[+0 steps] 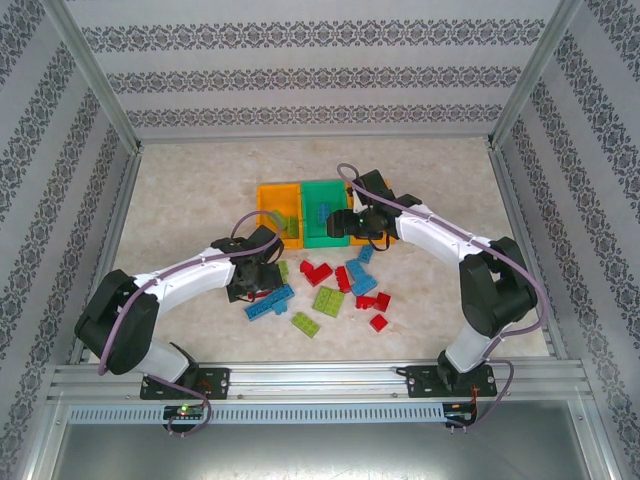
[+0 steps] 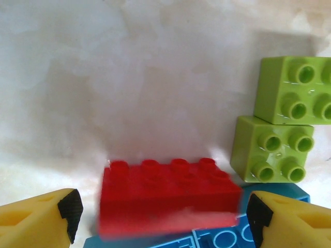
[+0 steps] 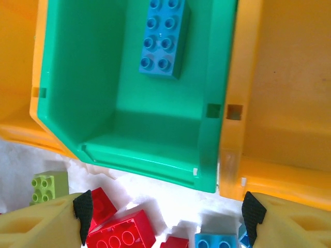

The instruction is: Sort the legos into containers by color

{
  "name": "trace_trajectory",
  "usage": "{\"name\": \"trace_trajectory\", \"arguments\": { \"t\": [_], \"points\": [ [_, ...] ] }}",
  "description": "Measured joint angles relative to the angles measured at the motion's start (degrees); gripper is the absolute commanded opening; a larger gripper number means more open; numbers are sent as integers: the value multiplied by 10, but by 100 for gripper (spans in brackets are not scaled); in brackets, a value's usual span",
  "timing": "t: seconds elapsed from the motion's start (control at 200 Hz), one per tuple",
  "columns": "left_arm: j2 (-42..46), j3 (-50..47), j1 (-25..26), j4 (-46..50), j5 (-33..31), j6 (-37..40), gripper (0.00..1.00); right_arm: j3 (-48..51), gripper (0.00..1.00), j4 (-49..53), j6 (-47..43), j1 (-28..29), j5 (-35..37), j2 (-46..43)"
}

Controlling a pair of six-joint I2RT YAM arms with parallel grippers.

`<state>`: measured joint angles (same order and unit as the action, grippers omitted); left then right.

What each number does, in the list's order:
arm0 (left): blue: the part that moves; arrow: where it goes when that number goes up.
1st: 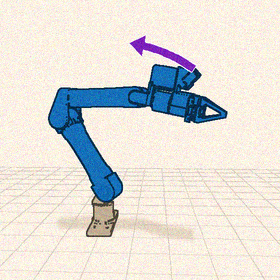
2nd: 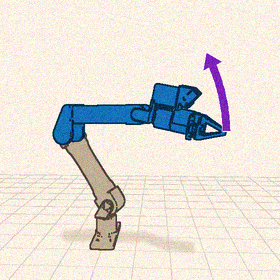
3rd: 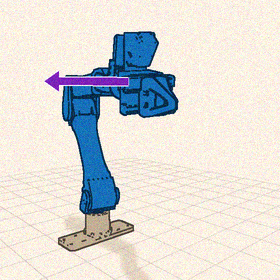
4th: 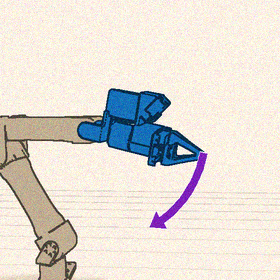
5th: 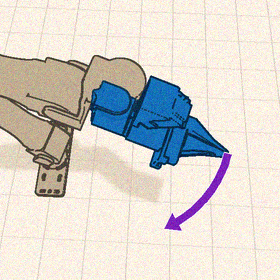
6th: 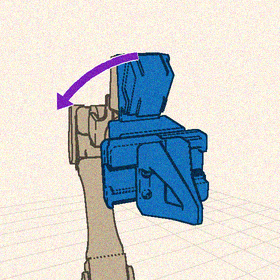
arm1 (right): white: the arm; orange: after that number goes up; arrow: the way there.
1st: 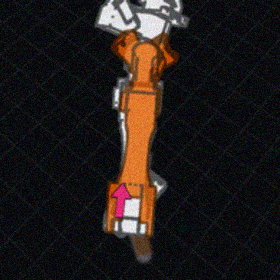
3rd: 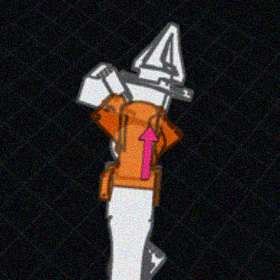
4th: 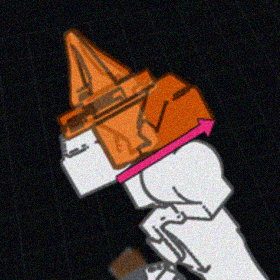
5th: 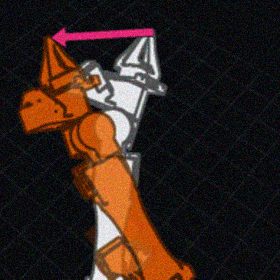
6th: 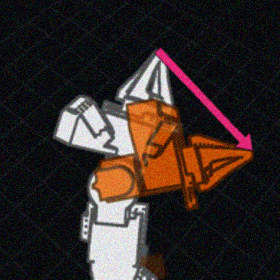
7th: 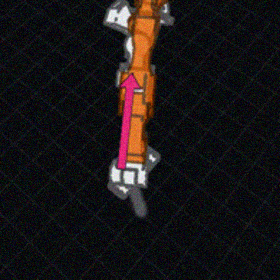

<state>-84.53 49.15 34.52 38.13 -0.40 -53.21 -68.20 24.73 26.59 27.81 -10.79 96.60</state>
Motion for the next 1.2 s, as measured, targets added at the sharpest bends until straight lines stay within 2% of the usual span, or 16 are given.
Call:
{"name": "trace_trajectory", "arguments": {
  "t": [0.575,1.199],
  "points": [
    [1,-7,2,-11,2,2,83,12,79,-6,2,-3,0,0],
    [-32,-7,7,-11,3,2,72,30,81,-8,2,-25,11,-33]
  ]
}}
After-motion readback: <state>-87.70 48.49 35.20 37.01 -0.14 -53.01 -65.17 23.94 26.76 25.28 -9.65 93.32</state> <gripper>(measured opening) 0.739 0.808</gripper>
